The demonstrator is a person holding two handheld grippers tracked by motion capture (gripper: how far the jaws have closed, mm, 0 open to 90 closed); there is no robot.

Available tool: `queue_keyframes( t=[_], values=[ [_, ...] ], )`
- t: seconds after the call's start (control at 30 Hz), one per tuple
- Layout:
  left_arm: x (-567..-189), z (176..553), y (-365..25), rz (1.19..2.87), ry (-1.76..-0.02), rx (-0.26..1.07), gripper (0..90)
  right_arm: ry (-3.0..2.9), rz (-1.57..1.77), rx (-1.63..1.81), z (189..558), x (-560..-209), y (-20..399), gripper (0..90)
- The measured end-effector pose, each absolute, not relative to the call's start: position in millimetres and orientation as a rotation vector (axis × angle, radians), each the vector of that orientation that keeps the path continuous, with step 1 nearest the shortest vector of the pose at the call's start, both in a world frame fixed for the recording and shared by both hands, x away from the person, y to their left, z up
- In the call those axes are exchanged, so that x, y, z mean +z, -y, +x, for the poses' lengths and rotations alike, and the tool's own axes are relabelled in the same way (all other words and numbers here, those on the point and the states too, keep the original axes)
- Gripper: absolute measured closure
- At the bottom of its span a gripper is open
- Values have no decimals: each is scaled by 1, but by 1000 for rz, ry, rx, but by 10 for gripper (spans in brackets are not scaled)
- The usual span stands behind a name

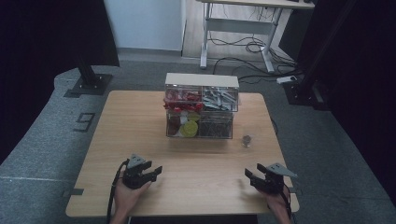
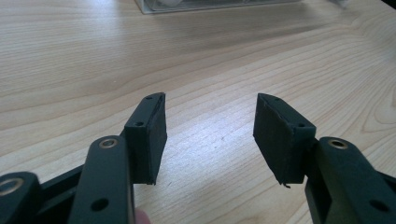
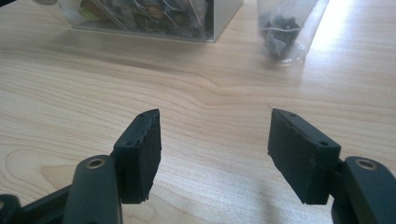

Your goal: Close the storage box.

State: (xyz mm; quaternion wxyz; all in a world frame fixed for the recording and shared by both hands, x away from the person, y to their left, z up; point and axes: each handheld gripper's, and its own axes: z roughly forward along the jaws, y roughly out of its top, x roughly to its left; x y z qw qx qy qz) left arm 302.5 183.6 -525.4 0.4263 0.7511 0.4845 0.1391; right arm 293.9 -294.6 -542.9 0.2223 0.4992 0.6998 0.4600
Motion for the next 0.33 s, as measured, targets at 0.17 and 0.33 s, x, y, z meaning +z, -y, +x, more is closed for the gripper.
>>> queue_keyframes(
  t=[0.17, 0.33],
  values=[
    [-528, 305, -182, 1889, -1224, 354, 439, -1934, 1380, 1270, 295, -543, 295, 344],
    [-530, 307, -181, 1905, -1232, 354, 432, -1948, 1387, 1255, 296, -545, 294, 330]
  ],
)
